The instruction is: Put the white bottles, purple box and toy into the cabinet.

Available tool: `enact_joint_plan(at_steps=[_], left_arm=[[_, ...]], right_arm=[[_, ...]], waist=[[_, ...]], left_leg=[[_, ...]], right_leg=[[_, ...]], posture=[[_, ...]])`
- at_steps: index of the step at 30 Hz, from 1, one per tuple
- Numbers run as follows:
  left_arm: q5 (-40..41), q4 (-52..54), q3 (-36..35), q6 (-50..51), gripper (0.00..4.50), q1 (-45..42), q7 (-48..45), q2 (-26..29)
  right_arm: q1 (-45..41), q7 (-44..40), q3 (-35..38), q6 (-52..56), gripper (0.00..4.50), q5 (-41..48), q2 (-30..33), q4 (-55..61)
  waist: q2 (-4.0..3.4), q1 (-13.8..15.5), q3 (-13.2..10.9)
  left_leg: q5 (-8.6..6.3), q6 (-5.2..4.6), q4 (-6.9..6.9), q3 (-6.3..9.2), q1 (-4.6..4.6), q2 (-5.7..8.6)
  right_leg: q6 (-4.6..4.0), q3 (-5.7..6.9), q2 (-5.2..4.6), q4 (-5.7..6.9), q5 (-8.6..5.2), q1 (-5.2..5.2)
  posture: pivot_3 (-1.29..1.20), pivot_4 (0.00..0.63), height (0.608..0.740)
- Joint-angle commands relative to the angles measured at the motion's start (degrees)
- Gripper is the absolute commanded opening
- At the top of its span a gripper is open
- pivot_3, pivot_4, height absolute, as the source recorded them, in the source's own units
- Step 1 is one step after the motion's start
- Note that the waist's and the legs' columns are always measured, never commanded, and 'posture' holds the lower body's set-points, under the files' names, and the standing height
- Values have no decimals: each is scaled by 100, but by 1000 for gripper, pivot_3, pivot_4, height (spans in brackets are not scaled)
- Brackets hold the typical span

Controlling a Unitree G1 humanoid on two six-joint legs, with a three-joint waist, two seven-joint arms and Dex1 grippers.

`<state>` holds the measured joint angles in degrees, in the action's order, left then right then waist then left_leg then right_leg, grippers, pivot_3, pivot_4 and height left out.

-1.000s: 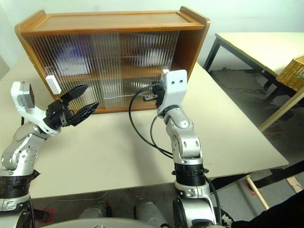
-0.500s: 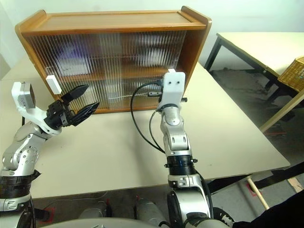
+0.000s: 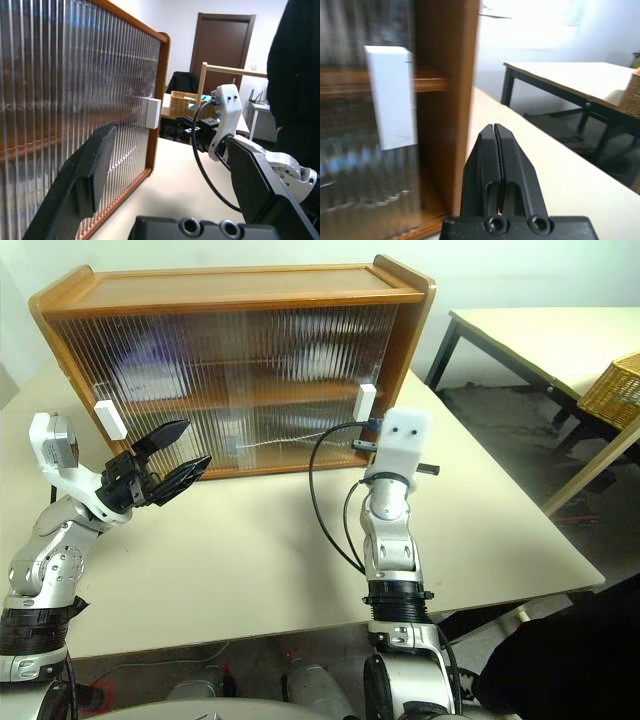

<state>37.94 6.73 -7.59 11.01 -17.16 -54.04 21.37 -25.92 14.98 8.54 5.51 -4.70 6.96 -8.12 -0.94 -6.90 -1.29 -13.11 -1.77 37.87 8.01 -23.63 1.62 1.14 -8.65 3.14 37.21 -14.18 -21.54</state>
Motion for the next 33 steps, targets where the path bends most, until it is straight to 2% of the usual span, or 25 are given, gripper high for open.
enact_joint_plan(at_steps=[1, 3, 5, 12, 18, 33], left_arm=[[-70, -74, 57, -62, 4500, -51, -48, -4], [-70, -85, 44, -66, 4500, -54, -52, 2], [-76, -81, 40, -74, 4500, -41, -41, -4], [-83, -38, 52, -85, 4500, -5, 9, -30], [-88, -4, 42, -106, 4500, 16, 50, -26], [-81, -55, 52, -126, 4500, -22, 32, -28]], right_arm=[[97, -893, -124, 363, 50, 639, -30, 421], [180, -1457, -175, 663, 50, 1080, -14, 735], [121, -1678, -222, 912, 50, 1244, -23, 902], [-260, -1636, -246, 1168, 50, 1255, -148, 867], [-696, -1153, -144, 371, 50, 824, -132, -128], [-725, -169, 66, -89, 50, 271, 23, -503]], waist=[[-1, -17, 1], [1, -29, 3], [2, -33, 3], [2, -28, 4], [0, -21, 5], [-1, 48, 6]], left_leg=[[0, -1, -1, 0, -1, 0], [1, -1, -2, -2, -2, 0], [1, -1, -2, -3, -2, 0], [2, -3, 5, -3, -2, 0], [2, -4, 5, -1, 2, 0], [2, -4, 2, -1, -12, 0]], right_leg=[[1, 0, 0, 0, -1, 0], [6, 0, 2, 0, -6, 0], [4, 0, 3, -1, -8, 1], [-2, -3, 1, -1, -6, -2], [-6, -2, 1, -1, -3, -13], [-6, 0, -1, -1, -1, -12]], posture=[[-164, 0, 740], [-164, 0, 740], [-154, 3, 740], [-145, 4, 740], [-137, 4, 740], [-149, 5, 740]])
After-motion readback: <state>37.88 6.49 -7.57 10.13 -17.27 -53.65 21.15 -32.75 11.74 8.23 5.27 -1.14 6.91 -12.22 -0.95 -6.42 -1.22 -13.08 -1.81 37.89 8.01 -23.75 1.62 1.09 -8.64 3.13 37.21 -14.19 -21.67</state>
